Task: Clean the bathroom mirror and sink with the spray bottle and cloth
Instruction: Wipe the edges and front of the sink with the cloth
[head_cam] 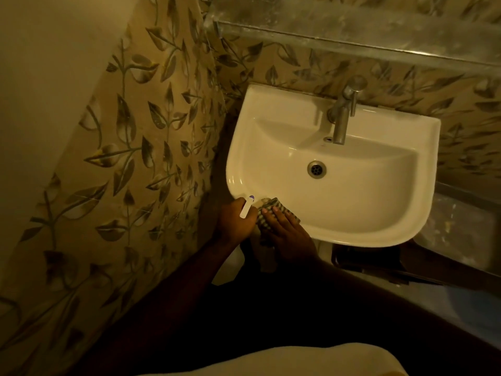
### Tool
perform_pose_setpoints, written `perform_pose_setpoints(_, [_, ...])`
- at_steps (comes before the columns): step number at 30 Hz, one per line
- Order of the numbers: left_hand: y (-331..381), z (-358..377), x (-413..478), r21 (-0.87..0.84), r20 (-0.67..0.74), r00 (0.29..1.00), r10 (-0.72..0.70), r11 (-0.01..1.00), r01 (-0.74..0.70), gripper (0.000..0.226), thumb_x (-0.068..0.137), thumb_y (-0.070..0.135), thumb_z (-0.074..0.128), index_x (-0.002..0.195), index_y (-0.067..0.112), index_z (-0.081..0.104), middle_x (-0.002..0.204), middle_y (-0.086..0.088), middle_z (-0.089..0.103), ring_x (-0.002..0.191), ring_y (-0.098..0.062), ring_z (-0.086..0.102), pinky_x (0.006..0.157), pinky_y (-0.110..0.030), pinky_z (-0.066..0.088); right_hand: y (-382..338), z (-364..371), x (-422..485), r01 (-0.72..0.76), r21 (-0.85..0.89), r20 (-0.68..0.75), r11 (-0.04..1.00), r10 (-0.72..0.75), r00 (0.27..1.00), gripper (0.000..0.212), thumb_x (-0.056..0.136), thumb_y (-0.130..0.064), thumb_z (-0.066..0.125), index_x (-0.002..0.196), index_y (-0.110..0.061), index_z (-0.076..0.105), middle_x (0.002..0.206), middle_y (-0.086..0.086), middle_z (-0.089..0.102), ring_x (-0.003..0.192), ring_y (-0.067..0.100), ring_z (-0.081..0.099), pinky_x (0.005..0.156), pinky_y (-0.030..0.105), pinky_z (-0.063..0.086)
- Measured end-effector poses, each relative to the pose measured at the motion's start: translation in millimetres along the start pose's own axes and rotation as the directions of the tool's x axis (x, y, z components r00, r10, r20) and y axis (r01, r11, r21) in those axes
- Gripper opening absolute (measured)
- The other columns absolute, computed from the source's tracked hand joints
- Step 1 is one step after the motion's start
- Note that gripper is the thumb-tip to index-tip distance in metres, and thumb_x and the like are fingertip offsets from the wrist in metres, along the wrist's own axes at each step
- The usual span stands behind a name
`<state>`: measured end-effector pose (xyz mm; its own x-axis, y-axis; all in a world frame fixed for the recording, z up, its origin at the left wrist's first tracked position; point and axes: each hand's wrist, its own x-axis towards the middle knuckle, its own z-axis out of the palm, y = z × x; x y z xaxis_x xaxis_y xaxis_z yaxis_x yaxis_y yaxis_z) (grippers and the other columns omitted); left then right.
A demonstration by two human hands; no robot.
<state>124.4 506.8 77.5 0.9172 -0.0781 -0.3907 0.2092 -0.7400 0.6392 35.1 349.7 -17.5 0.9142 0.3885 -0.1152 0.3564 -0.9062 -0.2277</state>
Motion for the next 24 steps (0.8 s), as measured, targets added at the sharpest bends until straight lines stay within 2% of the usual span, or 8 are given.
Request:
perform_pose_setpoints(4, [17.4, 18.4, -3.0, 0.066, 0.080, 0.994, 0.078, 0.994, -0.084, 0.020, 0.091, 0.020, 0.059, 0.087, 0.003, 0.066, 0.081, -0.012, 0.070, 0.067, -0.022, 0.061, 0.063, -0.031, 0.049, 1.4, -8.6, -19.2, -0.042, 0.025, -0.047, 0.999, 0.043, 0.998, 0.053, 0.093, -0.043, 0.042, 0.132, -0.019, 0.068, 0.150, 0.014, 0.054, 0.137, 0.040, 0.051, 0.111, 0.059, 0.035])
perform_pose_setpoints(6, [28.0, 27.0, -5.4, 0.081, 0.117, 0.986, 0.117, 0.989, -0.127, 0.019, 0.091, 0.021, 0.059, 0.086, 0.004, 0.066, 0.081, -0.011, 0.069, 0.070, -0.024, 0.063, 0.064, -0.030, 0.048, 3.9, -10.1, -30.5, -0.073, 0.033, -0.050, 0.997, 0.075, 0.996, 0.053, 0.090, -0.046, 0.041, 0.127, -0.023, 0.070, 0.148, 0.013, 0.055, 0.136, 0.039, 0.052, 0.110, 0.061, 0.041])
perform_pose_setpoints(8, [38.9, 35.8, -8.4, 0.068, 0.155, 0.980, 0.123, 0.989, -0.135, 0.016, 0.091, 0.018, 0.059, 0.080, 0.006, 0.062, 0.076, -0.008, 0.066, 0.066, -0.022, 0.059, 0.061, -0.030, 0.045, 11.5, -9.0, -43.9, -0.091, 0.043, -0.053, 0.995, 0.094, 0.994, 0.053, 0.089, -0.048, 0.042, 0.127, -0.026, 0.070, 0.148, 0.014, 0.055, 0.136, 0.040, 0.052, 0.110, 0.060, 0.040])
perform_pose_setpoints(12, [58.4, 54.8, -10.0, 0.013, 0.237, 0.957, 0.168, 0.984, -0.176, 0.022, 0.091, 0.020, 0.057, 0.071, 0.012, 0.054, 0.066, -0.004, 0.059, 0.061, -0.025, 0.058, 0.057, -0.032, 0.045, 23.7, -10.9, -73.2, -0.151, 0.090, -0.037, 0.985, 0.154, 0.987, 0.052, 0.093, -0.048, 0.041, 0.136, -0.031, 0.063, 0.157, 0.012, 0.045, 0.145, 0.038, 0.040, 0.116, 0.057, 0.027])
perform_pose_setpoints(16, [79.1, 72.3, -9.1, -0.025, 0.302, 0.930, 0.208, 0.977, -0.211, 0.026, 0.091, 0.021, 0.055, 0.068, 0.010, 0.053, 0.060, 0.000, 0.054, 0.055, -0.017, 0.051, 0.054, -0.030, 0.039, 36.0, -15.7, -100.0, -0.220, 0.143, 0.030, 0.965, 0.218, 0.975, 0.052, 0.092, -0.051, 0.046, 0.140, -0.036, 0.059, 0.163, 0.007, 0.035, 0.152, 0.033, 0.027, 0.121, 0.053, 0.017])
perform_pose_setpoints(18, [89.4, 80.4, -9.8, -0.037, 0.319, 0.919, 0.232, 0.972, -0.233, 0.028, 0.091, 0.019, 0.055, 0.064, 0.011, 0.050, 0.058, 0.000, 0.053, 0.052, -0.014, 0.048, 0.053, -0.029, 0.038, 42.1, -17.9, -112.2, -0.258, 0.172, 0.046, 0.951, 0.254, 0.966, 0.051, 0.091, -0.046, 0.051, 0.141, -0.038, 0.058, 0.165, 0.004, 0.032, 0.154, 0.032, 0.024, 0.122, 0.052, 0.015])
perform_pose_setpoints(20, [99.2, 88.1, -9.7, -0.034, 0.342, 0.910, 0.233, 0.971, -0.236, 0.028, 0.091, 0.020, 0.055, 0.065, 0.009, 0.050, 0.060, -0.005, 0.055, 0.053, -0.018, 0.050, 0.054, -0.031, 0.042, 46.0, -22.1, -124.3, -0.298, 0.220, 0.038, 0.929, 0.297, 0.954, 0.051, 0.091, -0.039, 0.051, 0.141, -0.037, 0.057, 0.165, 0.003, 0.033, 0.154, 0.030, 0.022, 0.123, 0.052, 0.013])
perform_pose_setpoints(24, [118.7, 100.0, -10.1, -0.063, 0.389, 0.885, 0.255, 0.966, -0.251, 0.024, 0.089, 0.023, 0.055, 0.075, 0.005, 0.058, 0.068, -0.017, 0.063, 0.060, -0.039, 0.063, 0.054, -0.050, 0.056, 53.8, -28.0, -150.1, -0.402, 0.317, 0.011, 0.859, 0.420, 0.907, 0.054, 0.087, -0.031, 0.045, 0.139, -0.033, 0.060, 0.162, 0.006, 0.038, 0.153, 0.033, 0.024, 0.124, 0.054, 0.016])
